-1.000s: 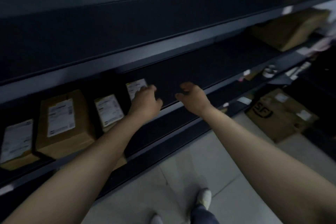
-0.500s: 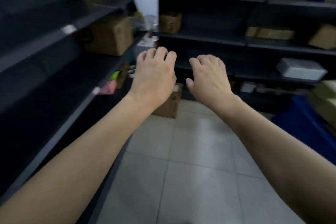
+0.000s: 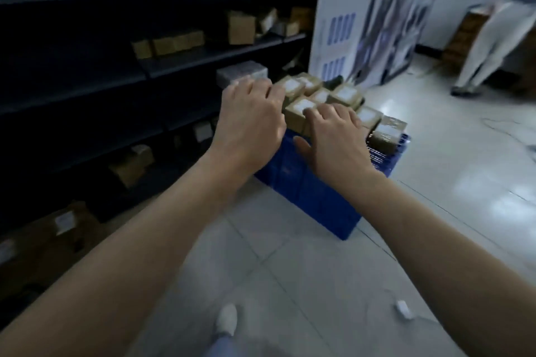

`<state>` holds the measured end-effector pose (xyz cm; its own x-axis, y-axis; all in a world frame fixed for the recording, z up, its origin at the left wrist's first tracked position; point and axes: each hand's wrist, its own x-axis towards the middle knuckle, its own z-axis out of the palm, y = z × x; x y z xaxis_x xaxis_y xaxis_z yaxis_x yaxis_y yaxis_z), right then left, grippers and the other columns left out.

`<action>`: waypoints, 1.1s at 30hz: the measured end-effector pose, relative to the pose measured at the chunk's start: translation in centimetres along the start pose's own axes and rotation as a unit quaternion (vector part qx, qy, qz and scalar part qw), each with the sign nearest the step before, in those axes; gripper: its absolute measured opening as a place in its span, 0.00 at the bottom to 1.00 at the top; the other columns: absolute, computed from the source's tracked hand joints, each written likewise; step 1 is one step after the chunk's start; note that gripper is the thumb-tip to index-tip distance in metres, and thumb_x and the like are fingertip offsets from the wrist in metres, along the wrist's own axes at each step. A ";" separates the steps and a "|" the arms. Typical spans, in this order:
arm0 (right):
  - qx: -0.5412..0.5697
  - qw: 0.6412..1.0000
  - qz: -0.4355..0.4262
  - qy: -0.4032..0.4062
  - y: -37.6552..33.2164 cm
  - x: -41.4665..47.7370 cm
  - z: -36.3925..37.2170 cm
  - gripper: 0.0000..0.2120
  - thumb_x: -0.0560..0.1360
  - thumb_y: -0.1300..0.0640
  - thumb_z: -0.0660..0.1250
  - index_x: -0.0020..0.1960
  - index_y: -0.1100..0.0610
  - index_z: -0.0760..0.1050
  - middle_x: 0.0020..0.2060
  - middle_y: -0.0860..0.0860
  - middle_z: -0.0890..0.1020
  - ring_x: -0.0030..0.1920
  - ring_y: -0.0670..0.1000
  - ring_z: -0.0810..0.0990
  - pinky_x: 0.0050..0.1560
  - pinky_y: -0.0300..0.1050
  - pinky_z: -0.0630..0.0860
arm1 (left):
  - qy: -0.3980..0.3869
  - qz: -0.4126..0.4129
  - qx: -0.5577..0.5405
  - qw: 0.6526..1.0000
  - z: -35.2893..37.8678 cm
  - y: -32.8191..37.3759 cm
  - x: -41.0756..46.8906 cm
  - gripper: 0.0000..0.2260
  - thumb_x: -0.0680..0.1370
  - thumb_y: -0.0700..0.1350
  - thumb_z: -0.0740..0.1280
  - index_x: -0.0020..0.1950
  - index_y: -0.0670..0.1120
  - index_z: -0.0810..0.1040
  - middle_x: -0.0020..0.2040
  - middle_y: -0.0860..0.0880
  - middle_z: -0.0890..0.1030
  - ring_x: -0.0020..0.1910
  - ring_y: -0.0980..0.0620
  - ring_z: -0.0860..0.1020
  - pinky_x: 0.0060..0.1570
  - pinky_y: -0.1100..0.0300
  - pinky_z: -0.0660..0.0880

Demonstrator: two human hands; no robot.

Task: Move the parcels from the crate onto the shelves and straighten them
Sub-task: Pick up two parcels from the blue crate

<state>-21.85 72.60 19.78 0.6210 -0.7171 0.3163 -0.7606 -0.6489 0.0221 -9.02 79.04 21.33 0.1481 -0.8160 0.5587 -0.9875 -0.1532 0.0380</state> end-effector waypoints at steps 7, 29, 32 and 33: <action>-0.023 0.988 0.154 -0.025 5.9 9.0 4.7 0.22 0.77 0.49 0.64 0.68 0.57 0.70 0.65 0.56 0.74 0.68 0.59 0.67 0.70 0.55 0.61 | -0.041 0.081 -0.074 0.993 9.9 -1.9 10.9 0.12 0.76 0.43 0.64 0.57 0.41 0.77 0.55 0.42 0.79 0.55 0.41 0.75 0.57 0.46 0.70; 0.024 0.930 0.345 -0.122 25.7 27.9 22.0 0.21 0.78 0.50 0.62 0.66 0.59 0.70 0.63 0.58 0.73 0.62 0.58 0.71 0.60 0.53 0.70 | -0.277 0.086 -0.130 0.948 37.8 -3.2 33.0 0.18 0.79 0.46 0.61 0.67 0.43 0.69 0.63 0.44 0.74 0.61 0.44 0.71 0.60 0.50 0.68; 0.048 0.924 0.346 -0.153 29.6 30.5 25.2 0.22 0.78 0.49 0.63 0.68 0.59 0.69 0.64 0.58 0.72 0.63 0.58 0.71 0.61 0.54 0.71 | -0.317 0.053 -0.129 0.938 42.2 -2.1 35.8 0.16 0.78 0.46 0.62 0.65 0.43 0.71 0.62 0.44 0.74 0.60 0.45 0.72 0.58 0.50 0.69; 0.053 0.923 0.345 -0.161 30.7 31.3 26.2 0.22 0.77 0.48 0.62 0.68 0.59 0.69 0.64 0.58 0.72 0.63 0.58 0.71 0.61 0.54 0.72 | -0.328 0.041 -0.133 0.934 43.7 -1.8 36.6 0.16 0.78 0.46 0.63 0.64 0.44 0.71 0.61 0.44 0.74 0.59 0.45 0.73 0.58 0.49 0.69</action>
<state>-20.86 23.56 5.50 0.0330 -0.9963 -0.0788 -0.9841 -0.0186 -0.1765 0.59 25.13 5.48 -0.0138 -0.9983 -0.0567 -0.9629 -0.0020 0.2700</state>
